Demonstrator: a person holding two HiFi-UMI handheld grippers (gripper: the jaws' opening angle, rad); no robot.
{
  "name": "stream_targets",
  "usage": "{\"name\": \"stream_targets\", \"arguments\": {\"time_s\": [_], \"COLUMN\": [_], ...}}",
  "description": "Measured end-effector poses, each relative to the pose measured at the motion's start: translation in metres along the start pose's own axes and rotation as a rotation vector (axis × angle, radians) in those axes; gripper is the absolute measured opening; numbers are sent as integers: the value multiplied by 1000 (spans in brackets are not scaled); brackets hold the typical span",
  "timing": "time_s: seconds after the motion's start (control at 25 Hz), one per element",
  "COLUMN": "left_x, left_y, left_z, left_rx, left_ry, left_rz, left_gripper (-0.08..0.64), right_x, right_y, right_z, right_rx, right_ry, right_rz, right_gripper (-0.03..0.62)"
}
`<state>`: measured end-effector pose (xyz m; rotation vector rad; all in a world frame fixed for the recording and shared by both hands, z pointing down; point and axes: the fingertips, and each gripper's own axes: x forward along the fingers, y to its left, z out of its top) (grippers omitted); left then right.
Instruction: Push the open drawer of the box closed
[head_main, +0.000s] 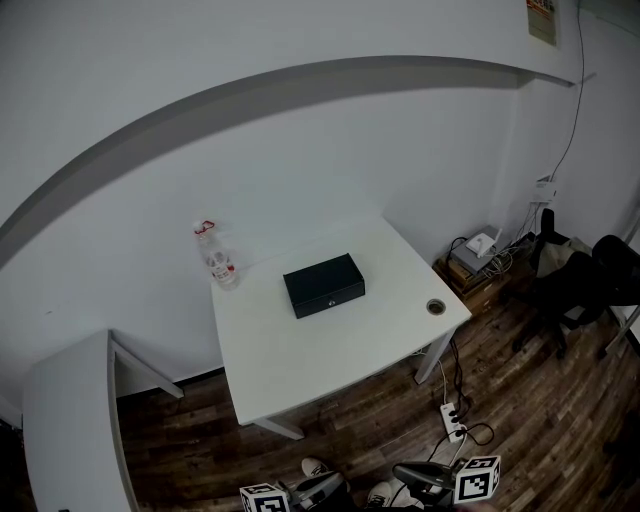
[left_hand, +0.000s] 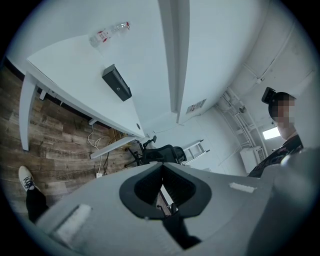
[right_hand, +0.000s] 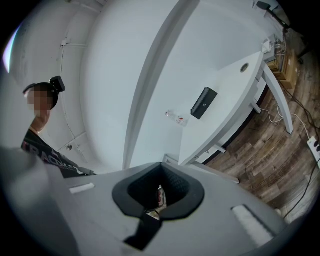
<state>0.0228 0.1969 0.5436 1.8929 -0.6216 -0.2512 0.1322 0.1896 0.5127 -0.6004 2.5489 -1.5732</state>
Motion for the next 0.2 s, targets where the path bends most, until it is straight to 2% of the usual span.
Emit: {"name": "stream_targets", "arguments": {"time_s": [0.2], "left_x": [3], "left_y": [-2], "left_z": [-3], "left_rx": [-5], "left_ry": [2], "left_rz": [-2], "left_gripper": [0], "right_x": [-6], "right_y": [-2], "right_z": [1], "right_rx": [7], "right_ry": [-9], "right_rz": [-16], "right_gripper": [3]}}
